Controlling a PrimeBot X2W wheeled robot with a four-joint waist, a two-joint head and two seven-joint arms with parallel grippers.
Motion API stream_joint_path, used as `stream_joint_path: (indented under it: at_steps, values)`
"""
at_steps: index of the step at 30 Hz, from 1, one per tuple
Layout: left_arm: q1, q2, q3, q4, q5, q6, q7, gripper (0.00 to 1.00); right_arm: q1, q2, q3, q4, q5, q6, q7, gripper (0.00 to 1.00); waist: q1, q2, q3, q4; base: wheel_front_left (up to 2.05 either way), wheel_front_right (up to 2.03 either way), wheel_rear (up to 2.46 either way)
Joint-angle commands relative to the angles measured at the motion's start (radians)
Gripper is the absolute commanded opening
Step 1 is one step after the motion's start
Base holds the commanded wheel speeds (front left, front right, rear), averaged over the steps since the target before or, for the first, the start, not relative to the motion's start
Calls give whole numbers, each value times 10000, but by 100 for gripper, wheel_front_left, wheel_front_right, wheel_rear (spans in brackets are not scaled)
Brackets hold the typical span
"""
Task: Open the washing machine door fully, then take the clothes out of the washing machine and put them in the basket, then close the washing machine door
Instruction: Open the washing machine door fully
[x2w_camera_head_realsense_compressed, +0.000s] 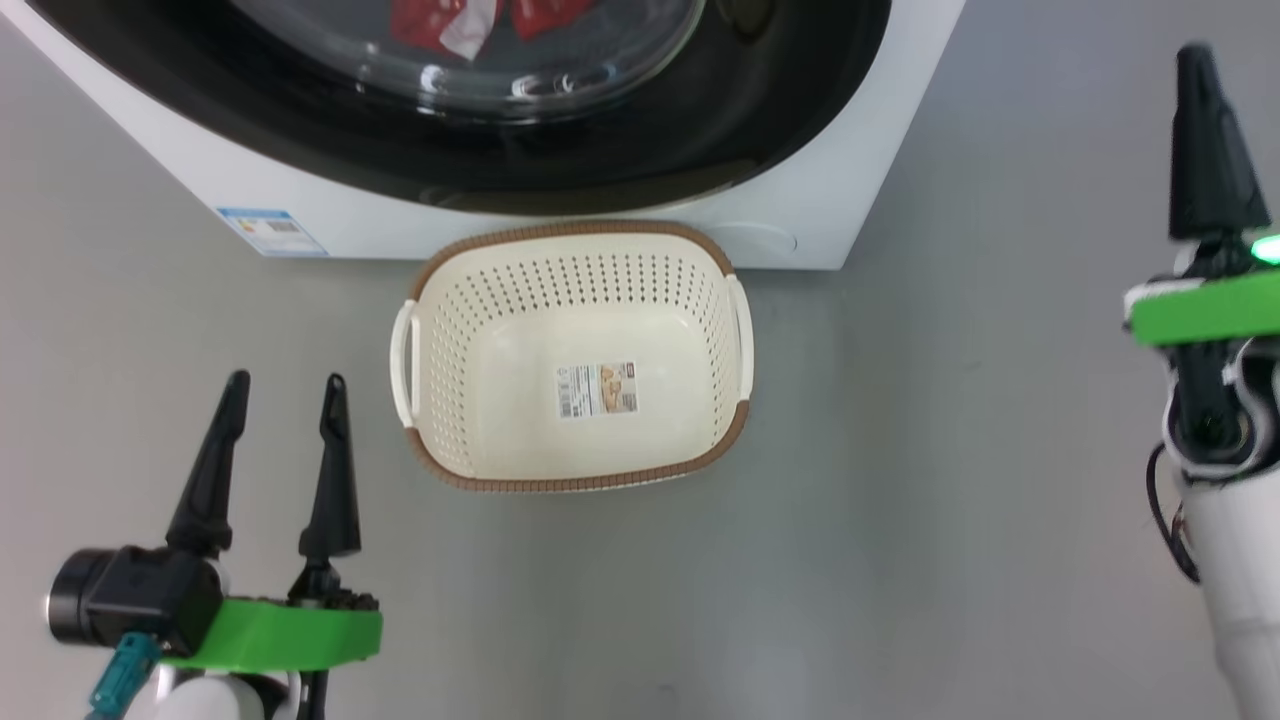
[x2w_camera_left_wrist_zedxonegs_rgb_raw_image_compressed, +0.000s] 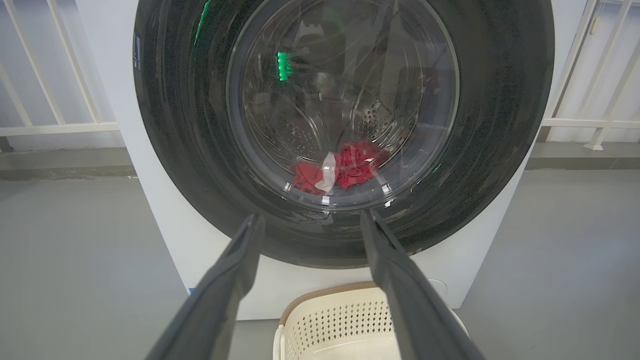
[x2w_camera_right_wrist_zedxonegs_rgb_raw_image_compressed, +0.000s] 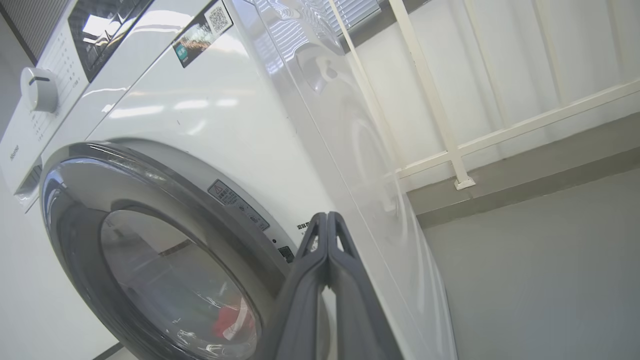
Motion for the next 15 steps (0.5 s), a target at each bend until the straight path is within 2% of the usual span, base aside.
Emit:
stream_joint_path:
  at_steps: [1, 6, 15]
  values:
    - [-308, 187, 289, -316, -59, 75, -78, 100, -308, -186, 281, -180, 639, -9, -8, 0, 0, 0, 307, 43, 0, 0, 0]
    - [-518, 187, 253, -363, -72, 61, -78, 100, -1070, -780, 724, 165, 2950, -9, 578, 0, 0, 0, 613, 128, 0, 0, 0]
    - [-728, 187, 173, -377, -105, 81, -78, 100, -2206, -1550, 1754, 527, 5217, -9, 1697, 0, -1, 0, 983, 308, 0, 0, 0]
